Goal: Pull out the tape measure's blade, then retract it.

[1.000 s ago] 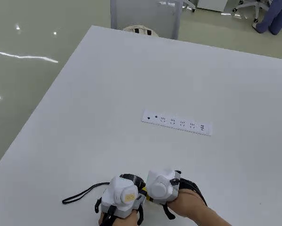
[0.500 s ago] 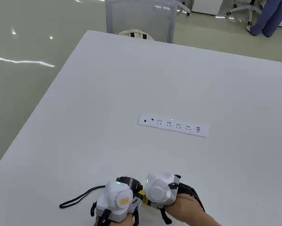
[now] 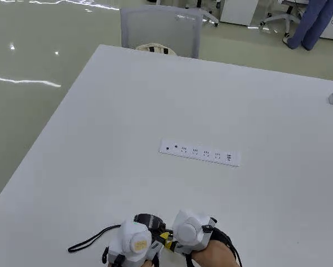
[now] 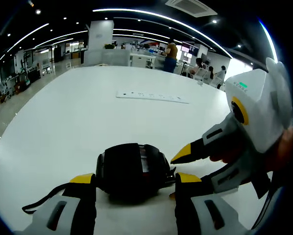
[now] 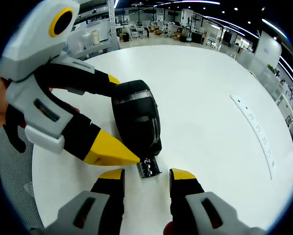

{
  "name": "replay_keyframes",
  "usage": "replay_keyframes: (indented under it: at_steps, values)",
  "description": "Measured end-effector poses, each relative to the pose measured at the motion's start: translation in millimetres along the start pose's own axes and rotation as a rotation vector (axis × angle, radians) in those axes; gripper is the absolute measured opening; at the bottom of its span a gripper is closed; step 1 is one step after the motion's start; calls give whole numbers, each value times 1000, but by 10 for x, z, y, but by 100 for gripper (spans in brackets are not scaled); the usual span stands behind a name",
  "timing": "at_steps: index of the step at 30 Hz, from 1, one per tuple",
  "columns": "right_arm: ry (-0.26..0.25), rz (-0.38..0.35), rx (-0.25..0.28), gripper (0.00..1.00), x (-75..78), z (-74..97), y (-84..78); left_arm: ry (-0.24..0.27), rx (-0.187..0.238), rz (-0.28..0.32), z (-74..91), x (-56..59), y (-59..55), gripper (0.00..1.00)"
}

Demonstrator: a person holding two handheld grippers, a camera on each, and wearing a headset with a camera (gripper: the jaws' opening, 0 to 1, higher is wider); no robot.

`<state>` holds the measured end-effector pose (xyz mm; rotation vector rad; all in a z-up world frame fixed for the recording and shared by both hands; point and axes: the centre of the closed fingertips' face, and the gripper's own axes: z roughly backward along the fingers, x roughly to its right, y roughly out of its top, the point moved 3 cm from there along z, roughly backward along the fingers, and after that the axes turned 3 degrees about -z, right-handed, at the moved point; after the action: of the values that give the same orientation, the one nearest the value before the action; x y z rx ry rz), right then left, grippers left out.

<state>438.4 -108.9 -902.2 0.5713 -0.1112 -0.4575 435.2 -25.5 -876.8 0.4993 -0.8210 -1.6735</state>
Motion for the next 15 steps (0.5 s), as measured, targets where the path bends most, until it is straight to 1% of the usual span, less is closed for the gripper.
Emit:
replay_keyframes:
  at_steps: [3, 4, 5, 7, 10, 12, 15]
  values:
    - [-13, -30, 3, 40, -9, 34, -11, 1, 8, 1, 45, -16, -13, 62]
    - [-18, -53, 13, 40, -18, 65, -6, -9, 3, -10, 60, -5, -28, 62]
    - [-23, -74, 25, 40, -20, 80, -6, -8, 3, -6, 81, -13, -36, 62]
    - [-27, -81, 27, 40, -33, 104, -18, -8, 12, 2, 102, -33, -40, 62]
    - [-34, -103, 36, 41, -62, 137, -30, -10, 3, -4, 149, -51, -54, 64]
    - [-41, -125, 43, 42, -73, 159, -37, -7, 1, 0, 171, -80, -74, 65]
    - [-56, -161, 57, 43, -101, 210, -55, -13, -1, -2, 204, -93, -89, 65]
